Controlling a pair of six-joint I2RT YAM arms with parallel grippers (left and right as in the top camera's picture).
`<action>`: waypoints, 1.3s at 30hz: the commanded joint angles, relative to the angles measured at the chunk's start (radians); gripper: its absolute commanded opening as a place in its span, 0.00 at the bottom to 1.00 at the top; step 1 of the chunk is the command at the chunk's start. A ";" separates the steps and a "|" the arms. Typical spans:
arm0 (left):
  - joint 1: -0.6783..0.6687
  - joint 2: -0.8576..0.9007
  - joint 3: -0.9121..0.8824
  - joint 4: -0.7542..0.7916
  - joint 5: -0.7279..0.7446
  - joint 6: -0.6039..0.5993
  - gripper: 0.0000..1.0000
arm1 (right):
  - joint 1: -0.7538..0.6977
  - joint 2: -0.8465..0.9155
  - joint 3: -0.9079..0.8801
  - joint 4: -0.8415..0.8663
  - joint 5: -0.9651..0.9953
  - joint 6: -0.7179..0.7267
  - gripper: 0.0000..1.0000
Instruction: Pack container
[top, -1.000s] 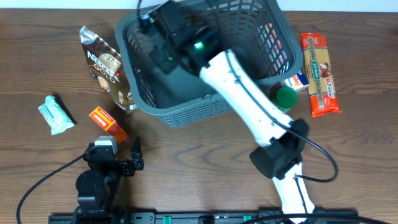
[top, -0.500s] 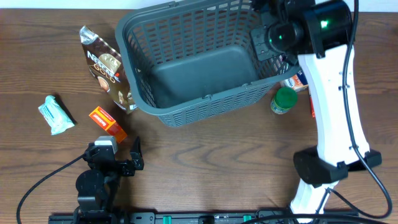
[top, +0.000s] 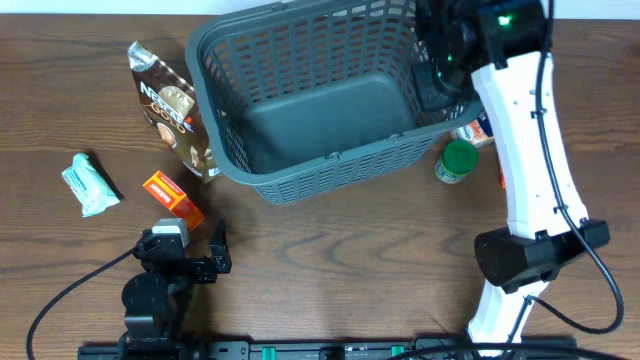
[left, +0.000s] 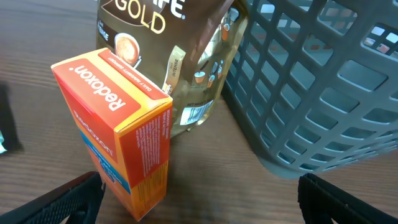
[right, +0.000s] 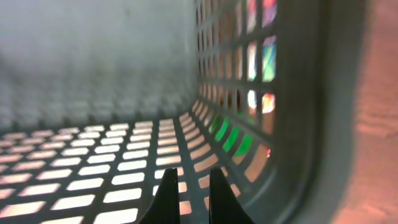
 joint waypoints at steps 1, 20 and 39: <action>0.005 -0.005 -0.020 -0.003 -0.005 -0.002 0.98 | -0.016 0.010 -0.048 -0.011 0.008 0.019 0.01; 0.005 -0.005 -0.020 -0.003 -0.005 -0.002 0.99 | -0.016 -0.060 -0.108 -0.011 -0.005 0.066 0.01; 0.005 -0.005 -0.020 -0.003 -0.005 -0.002 0.98 | -0.023 -0.190 -0.259 -0.011 0.011 0.068 0.01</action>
